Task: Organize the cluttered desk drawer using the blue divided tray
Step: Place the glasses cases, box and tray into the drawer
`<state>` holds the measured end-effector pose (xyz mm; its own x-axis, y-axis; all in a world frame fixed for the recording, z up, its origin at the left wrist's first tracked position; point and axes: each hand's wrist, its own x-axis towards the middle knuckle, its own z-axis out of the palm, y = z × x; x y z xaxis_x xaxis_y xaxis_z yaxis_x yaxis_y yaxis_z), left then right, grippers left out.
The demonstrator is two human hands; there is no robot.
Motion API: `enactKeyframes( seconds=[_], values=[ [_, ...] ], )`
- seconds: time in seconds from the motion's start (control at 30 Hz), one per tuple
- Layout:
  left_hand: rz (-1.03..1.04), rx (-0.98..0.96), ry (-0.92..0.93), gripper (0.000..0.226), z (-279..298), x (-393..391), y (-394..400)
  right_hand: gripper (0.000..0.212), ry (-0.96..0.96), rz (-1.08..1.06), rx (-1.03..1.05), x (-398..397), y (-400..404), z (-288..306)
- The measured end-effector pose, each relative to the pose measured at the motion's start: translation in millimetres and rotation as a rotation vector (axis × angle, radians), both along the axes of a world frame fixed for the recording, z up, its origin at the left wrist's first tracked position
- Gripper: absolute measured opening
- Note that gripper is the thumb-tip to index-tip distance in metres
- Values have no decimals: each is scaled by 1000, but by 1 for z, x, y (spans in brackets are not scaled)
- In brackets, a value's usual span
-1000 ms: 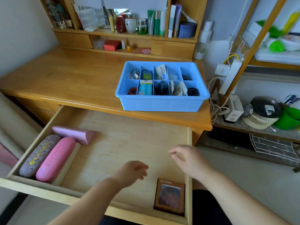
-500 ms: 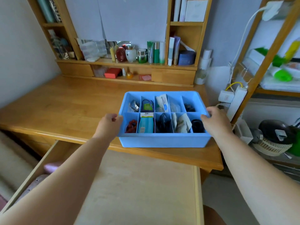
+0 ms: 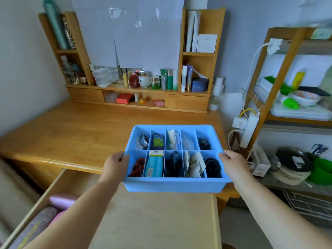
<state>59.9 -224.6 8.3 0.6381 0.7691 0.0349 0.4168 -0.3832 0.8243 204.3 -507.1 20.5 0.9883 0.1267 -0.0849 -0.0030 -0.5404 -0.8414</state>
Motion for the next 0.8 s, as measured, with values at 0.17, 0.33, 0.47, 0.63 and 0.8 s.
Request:
enactKeyframes(
  seconds=[0.17, 0.33, 0.47, 0.63, 0.8],
  values=[
    [-26, -39, 20, 21, 12, -78, -3, 23, 110, 139, 127, -73, -27, 11],
    [-82, -163, 35, 18, 35, -154, 1, 20, 331, 356, 274, -143, -50, 36],
    [-81, -271, 81, 16, 33, -199, 6, 21, 539, 428, 342, -183, -68, 27],
    [-31, -304, 137, 9, -4, -220, 6, 19, 661, 376, 304, -206, -69, -8],
    [-61, -367, 226, 13, -46, -203, 8, 21, 644, 289, 205, -191, -56, -36]
  ],
)
